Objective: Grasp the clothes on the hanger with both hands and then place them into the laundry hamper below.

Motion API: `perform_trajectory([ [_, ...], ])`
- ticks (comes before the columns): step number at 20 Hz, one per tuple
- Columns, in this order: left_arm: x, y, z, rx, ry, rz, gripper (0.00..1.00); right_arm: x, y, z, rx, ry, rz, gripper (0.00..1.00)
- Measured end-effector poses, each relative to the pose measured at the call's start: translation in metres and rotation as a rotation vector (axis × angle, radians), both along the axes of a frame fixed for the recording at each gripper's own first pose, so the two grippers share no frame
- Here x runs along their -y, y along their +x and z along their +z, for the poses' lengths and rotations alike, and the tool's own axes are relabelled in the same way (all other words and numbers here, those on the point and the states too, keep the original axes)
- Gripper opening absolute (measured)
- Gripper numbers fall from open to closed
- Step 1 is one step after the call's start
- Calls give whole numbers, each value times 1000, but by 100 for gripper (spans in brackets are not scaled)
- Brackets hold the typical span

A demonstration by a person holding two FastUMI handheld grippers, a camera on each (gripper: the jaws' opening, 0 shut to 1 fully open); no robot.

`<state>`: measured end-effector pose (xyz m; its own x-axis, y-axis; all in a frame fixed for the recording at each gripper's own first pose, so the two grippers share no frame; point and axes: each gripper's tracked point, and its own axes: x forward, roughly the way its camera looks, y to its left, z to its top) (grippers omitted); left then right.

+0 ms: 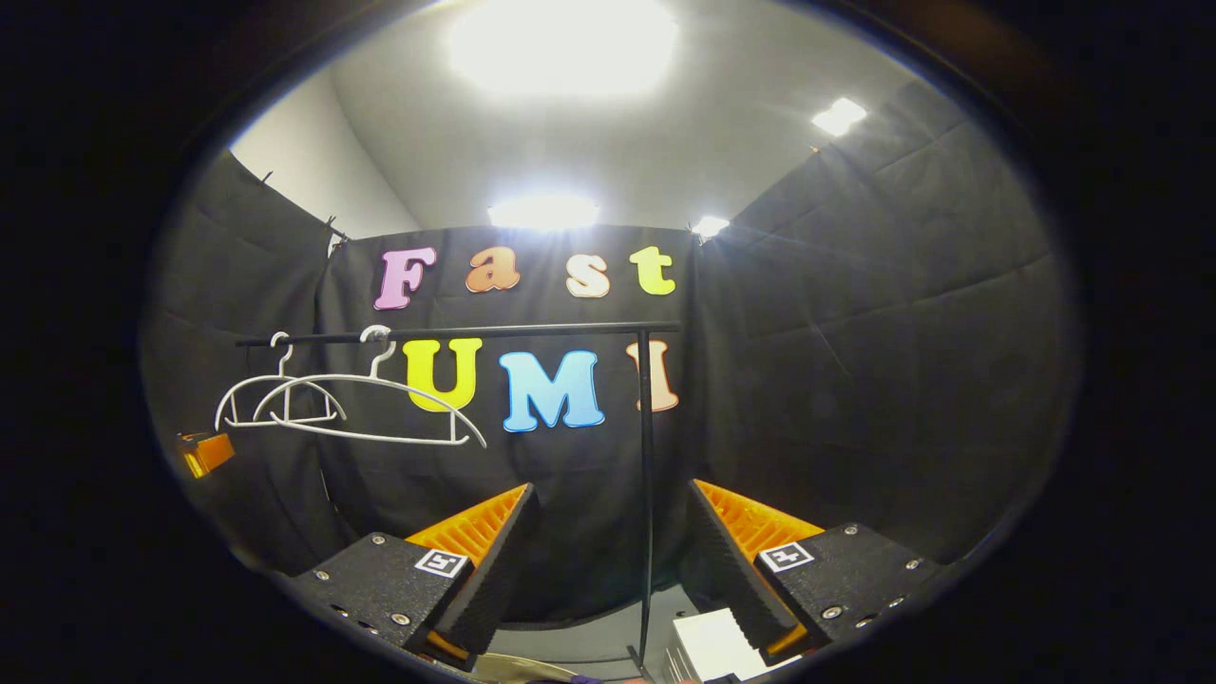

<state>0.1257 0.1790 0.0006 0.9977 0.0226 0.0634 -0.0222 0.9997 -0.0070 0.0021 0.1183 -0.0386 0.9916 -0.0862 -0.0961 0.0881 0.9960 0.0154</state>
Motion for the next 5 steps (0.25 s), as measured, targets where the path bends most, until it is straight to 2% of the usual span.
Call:
perform_trajectory([
  [3, 5, 0, -10, -11, -1, -15, 94, -1, 6, 6, 15, -7, -5, 95],
  [4, 5, 0, -16, -26, 1, -13, 98, -1, 8, 6, 21, -12, -9, 95],
  [5, 3, 1, -23, -43, 7, -6, 98, -2, 11, 3, 20, -31, -17, 95],
])
